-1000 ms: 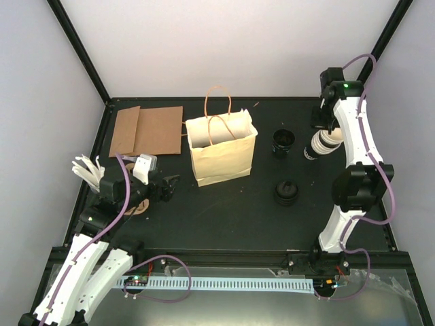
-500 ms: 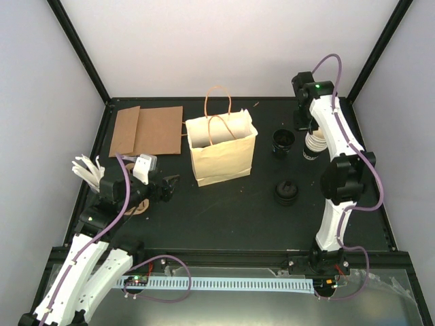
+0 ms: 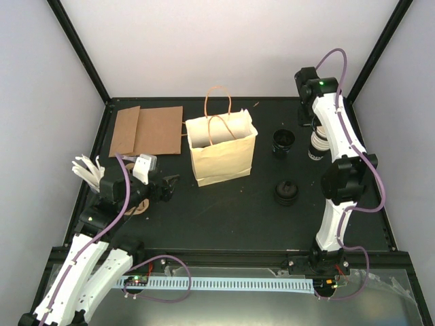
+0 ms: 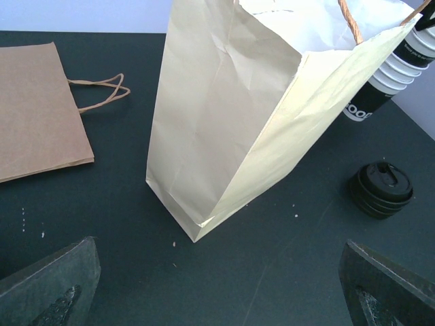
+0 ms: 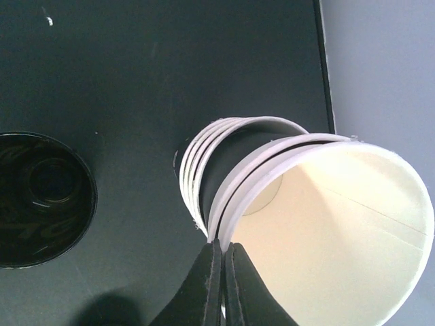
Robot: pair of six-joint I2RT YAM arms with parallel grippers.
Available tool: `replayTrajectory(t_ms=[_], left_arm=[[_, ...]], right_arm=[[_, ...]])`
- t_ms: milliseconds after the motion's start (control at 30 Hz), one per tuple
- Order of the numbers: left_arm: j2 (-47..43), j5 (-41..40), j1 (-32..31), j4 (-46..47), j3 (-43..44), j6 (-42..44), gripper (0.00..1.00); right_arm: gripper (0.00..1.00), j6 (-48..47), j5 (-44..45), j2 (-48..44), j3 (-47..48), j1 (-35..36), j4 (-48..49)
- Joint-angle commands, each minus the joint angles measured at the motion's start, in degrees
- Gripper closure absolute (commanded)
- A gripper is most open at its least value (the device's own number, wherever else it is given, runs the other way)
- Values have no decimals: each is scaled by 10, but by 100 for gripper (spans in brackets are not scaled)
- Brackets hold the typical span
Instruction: Pack the takeout coffee
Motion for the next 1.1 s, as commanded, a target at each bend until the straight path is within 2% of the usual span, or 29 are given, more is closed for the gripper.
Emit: replayTrajectory(t_ms=[0, 300, 433, 867, 1000, 1067], left_arm=[[1, -7, -2, 10, 5, 4, 1], [2, -7, -2, 9, 4, 4, 1], [4, -6, -2, 9, 5, 4, 1], [3, -7, -2, 9, 4, 4, 1], [4, -6, -2, 9, 3, 4, 1], [4, -7, -2, 9, 3, 4, 1]], right_arm=[[99, -1, 18, -4, 17, 3, -11], [99, -19, 23, -63, 1, 3, 55], [99, -19, 25, -37, 46, 3, 13], [98, -15, 30, -63, 43, 3, 19], [99, -6, 34, -48, 66, 3, -18], [99, 3, 43, -69, 54, 5, -14]])
